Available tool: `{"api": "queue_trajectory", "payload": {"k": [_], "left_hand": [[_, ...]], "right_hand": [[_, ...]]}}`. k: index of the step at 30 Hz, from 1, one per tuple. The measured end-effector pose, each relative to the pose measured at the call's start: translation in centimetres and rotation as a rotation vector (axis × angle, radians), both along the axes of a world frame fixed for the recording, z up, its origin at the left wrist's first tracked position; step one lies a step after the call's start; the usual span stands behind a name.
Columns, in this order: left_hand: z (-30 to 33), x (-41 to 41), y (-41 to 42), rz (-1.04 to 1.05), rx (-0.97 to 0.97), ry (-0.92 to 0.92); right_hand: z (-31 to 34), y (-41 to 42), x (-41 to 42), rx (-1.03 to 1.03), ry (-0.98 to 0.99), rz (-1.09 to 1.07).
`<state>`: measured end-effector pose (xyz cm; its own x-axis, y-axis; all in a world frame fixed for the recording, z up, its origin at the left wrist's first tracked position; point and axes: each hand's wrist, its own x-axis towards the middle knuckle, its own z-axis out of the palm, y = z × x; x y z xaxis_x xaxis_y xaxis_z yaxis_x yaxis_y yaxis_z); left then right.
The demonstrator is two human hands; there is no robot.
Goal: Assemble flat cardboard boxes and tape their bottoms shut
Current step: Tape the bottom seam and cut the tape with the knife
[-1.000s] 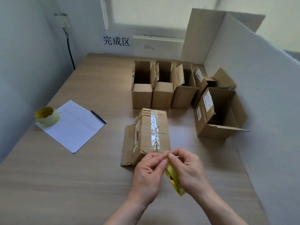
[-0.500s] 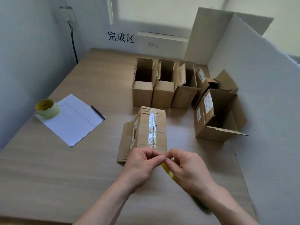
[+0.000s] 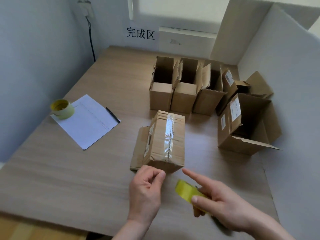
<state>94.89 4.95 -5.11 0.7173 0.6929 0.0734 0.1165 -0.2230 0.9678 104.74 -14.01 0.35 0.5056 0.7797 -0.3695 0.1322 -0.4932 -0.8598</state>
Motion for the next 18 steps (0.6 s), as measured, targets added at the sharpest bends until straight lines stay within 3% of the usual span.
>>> {"api": "queue_trajectory", "payload": {"k": [2, 4, 11, 18], "left_hand": [[-0.2, 0.5, 1.2, 0.103, 0.113, -0.005], [-0.2, 1.3, 2.1, 0.126, 0.233, 0.000], [-2.2, 2.9, 4.1, -0.043, 0.426, 0.017], [-3.6, 3.3, 5.5, -0.048, 0.379, 0.035]], "right_hand": [[-0.2, 0.4, 1.1, -0.270, -0.580, 0.056], [-0.8, 1.2, 2.1, -0.426, -0.902, 0.012], [-5.4, 3.1, 3.9, -0.438, -1.035, -0.007], [-7.7, 4.0, 4.3, -0.282, -1.117, -0.027]]}}
